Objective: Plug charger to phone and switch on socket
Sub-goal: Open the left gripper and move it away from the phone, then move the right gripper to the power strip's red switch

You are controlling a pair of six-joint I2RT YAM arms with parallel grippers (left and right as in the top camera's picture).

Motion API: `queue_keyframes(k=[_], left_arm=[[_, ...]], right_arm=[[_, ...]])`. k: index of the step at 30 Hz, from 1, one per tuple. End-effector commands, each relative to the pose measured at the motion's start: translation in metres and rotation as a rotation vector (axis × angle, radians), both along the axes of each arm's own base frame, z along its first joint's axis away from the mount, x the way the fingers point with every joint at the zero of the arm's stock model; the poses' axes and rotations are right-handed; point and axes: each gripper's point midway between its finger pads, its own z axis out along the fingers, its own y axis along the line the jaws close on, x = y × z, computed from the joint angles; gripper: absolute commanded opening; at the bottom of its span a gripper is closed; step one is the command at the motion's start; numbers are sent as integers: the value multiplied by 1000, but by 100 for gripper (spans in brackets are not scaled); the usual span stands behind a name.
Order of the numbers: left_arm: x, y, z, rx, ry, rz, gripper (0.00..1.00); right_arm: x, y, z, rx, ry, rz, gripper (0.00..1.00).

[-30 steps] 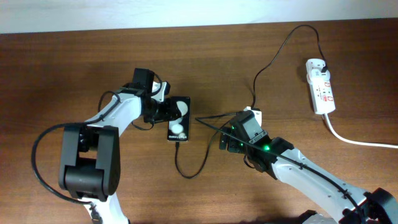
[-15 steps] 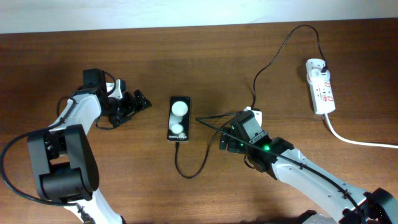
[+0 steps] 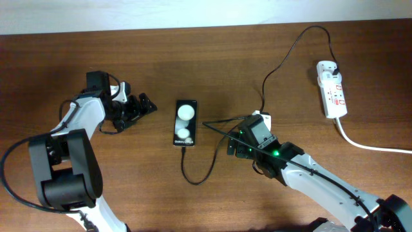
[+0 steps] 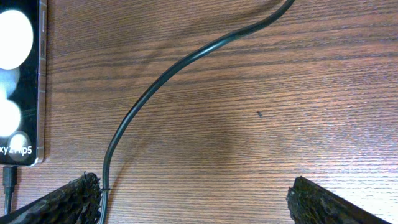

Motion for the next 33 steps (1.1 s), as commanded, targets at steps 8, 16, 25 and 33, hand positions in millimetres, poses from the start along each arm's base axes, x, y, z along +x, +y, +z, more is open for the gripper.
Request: queue_keyframes(k=[8,16,25,33], left_arm=[[-7,7,-10,34,39,22,99],[-7,7,-10,34,38,22,99],[-7,7,-10,34,38,22,99],[-7,7,-10,34,38,22,99]], right_arm=[[3,6,5,35,-19,17,99],[3,6,5,35,-18,17,99],[-1,5,3,31,3,21,99],[25,31,134,67,-41,135,99]])
